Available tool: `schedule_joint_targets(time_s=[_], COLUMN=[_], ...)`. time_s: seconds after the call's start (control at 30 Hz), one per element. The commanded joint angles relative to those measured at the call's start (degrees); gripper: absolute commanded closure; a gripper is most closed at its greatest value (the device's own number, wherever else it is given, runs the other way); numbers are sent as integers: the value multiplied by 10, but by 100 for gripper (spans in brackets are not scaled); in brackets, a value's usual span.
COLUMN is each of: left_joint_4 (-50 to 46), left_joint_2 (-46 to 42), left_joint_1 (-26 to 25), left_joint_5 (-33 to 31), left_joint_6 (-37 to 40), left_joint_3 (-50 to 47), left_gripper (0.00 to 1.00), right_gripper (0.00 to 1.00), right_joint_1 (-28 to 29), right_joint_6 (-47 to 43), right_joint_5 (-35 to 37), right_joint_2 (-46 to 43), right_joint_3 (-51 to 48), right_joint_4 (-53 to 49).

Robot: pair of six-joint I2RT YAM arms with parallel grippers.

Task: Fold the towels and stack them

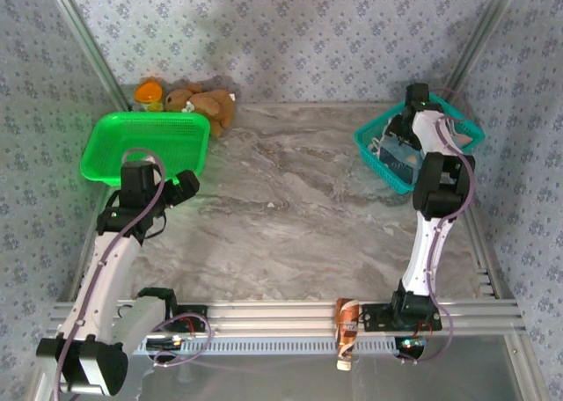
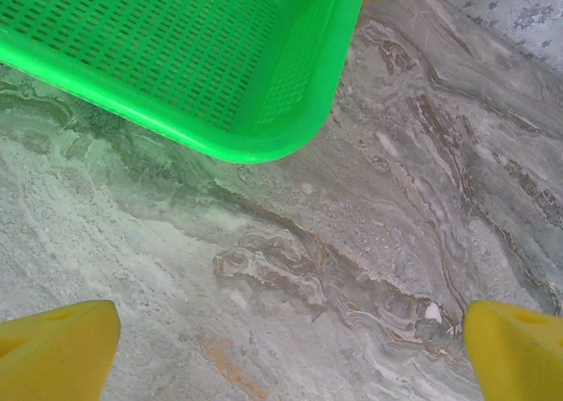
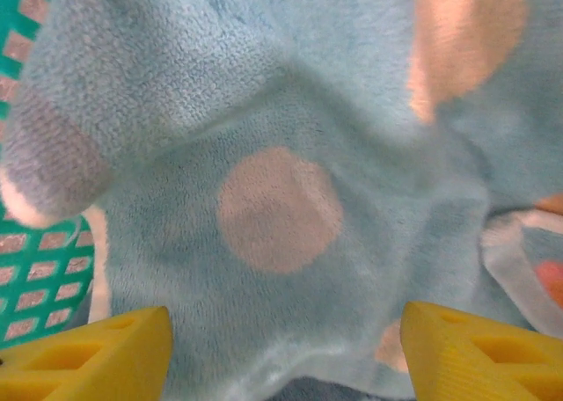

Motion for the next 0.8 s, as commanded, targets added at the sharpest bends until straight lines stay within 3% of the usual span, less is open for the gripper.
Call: schedule_joint_targets(time_s=[0.0, 0.07, 0.17, 0.3, 0.53, 0.77], left_joint_4=[-1, -3, -10, -15, -6, 4], left_joint_2=[2, 1, -1, -8, -12, -15], left_joint_1=[-3, -4, -5, -6, -9, -13], left_joint_5=[-1, -1, -2, -3, 4, 17], left_joint_6=[-6, -6, -3, 0, -2, -3], left_joint_3=[25, 26, 32, 33, 29, 29], left_gripper=[0, 0, 0, 0, 0, 0], right_gripper=[30, 37, 71, 100, 100, 100], right_joint_1=[5, 7, 7, 7, 8, 10], right_joint_6=[-5, 0, 2, 1, -6, -39], right_joint_5=[-31, -46, -44, -5, 80, 85], right_joint_2=[36, 44, 39, -17, -157, -281], right_joint_3=[21, 17, 2, -42, -86, -91], right_joint_4=[-18, -21, -17, 7, 17, 28])
